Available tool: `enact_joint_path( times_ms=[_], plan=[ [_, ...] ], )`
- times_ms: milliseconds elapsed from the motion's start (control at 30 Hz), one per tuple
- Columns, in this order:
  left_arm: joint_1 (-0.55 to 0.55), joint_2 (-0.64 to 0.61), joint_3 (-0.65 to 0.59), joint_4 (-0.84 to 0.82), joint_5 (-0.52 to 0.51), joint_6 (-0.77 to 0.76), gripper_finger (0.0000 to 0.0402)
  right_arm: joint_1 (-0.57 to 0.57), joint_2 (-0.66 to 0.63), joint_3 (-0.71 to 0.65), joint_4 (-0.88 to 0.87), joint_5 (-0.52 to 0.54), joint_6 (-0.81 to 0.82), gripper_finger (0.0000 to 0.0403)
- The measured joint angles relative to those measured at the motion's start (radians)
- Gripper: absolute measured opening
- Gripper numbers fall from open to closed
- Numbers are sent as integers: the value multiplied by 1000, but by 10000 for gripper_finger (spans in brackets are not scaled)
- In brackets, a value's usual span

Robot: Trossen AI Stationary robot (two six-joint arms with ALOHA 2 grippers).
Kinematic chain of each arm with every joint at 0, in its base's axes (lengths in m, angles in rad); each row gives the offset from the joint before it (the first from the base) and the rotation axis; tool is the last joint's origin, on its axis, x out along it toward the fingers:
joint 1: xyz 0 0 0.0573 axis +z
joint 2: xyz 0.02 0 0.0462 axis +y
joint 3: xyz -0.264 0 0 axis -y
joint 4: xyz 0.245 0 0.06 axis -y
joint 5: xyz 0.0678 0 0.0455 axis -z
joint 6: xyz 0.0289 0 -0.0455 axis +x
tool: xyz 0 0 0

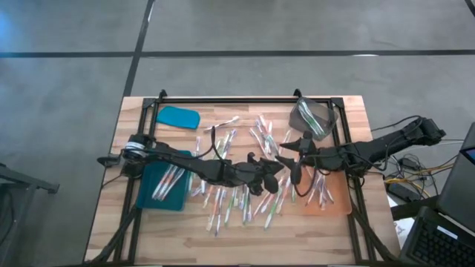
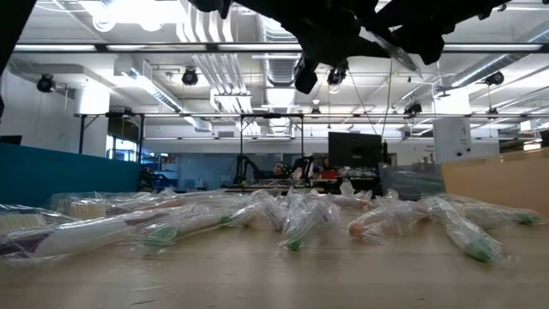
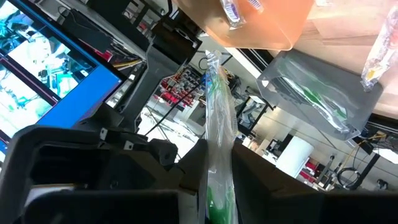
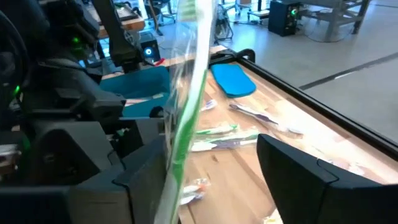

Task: Pick & Place Toothbrushes
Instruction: Put the green toothbrush into the black bin

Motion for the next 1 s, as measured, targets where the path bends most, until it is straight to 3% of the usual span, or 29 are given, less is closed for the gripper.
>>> enact_joint_path(
  times_ms=[267,600,1000],
  plan=[
    [0,0,0,-2,-1,-4,62,-2,2,0,7,0,-17,157],
    [0,0,-1,0,2,-6,61,-3,4,0,9,4,-52,22],
    [0,0,-1,-1,3,-67,62,-5,4,0,9,-12,-78,16]
  ],
)
